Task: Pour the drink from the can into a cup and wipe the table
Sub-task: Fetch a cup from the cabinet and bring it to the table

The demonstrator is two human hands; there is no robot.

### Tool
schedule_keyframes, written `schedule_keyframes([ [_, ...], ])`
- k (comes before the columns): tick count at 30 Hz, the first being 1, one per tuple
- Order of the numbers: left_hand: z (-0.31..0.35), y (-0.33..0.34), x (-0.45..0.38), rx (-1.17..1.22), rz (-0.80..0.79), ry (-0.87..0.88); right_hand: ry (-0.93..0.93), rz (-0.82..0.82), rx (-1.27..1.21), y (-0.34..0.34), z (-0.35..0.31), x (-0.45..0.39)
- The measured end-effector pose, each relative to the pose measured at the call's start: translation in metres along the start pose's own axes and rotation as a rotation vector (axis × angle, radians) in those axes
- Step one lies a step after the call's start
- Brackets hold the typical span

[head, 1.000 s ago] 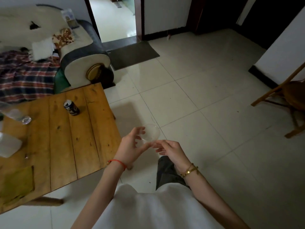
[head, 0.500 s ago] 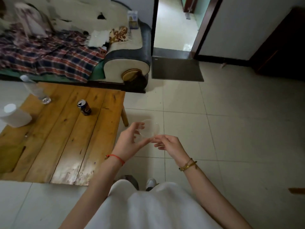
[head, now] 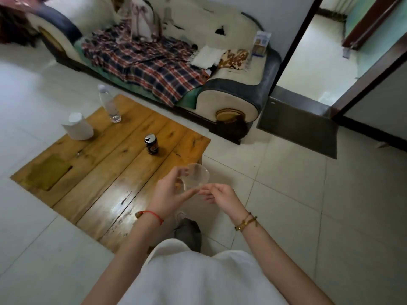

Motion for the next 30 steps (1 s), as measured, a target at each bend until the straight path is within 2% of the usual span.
schedule_keyframes([
  [8, -0.032, -0.069, -0.072, 0.073, 0.239, -0.137, 0.002, -0.221, 0.102, 0.001, -0.068, -0.122],
  [16, -0.052, -0.132, -0.103, 0.083, 0.367, -0.245, 0.0, -0.365, 0.208, 0.031, -0.121, -0.2],
  [30, -0.112, -0.142, -0.087, 0.204, 0.625, -0.573, 0.06, -0.69, 0.387, 0.085, -0.125, -0.267],
])
Point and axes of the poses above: each hand's wrist, its own x-axis away from the middle knuckle, its own y-axis out of the palm, z = x × y, the point moved 10 cm from there along -x, towards the middle knuckle, and after that the axes turned 10 degrees about -z, right-handed, at the moved point
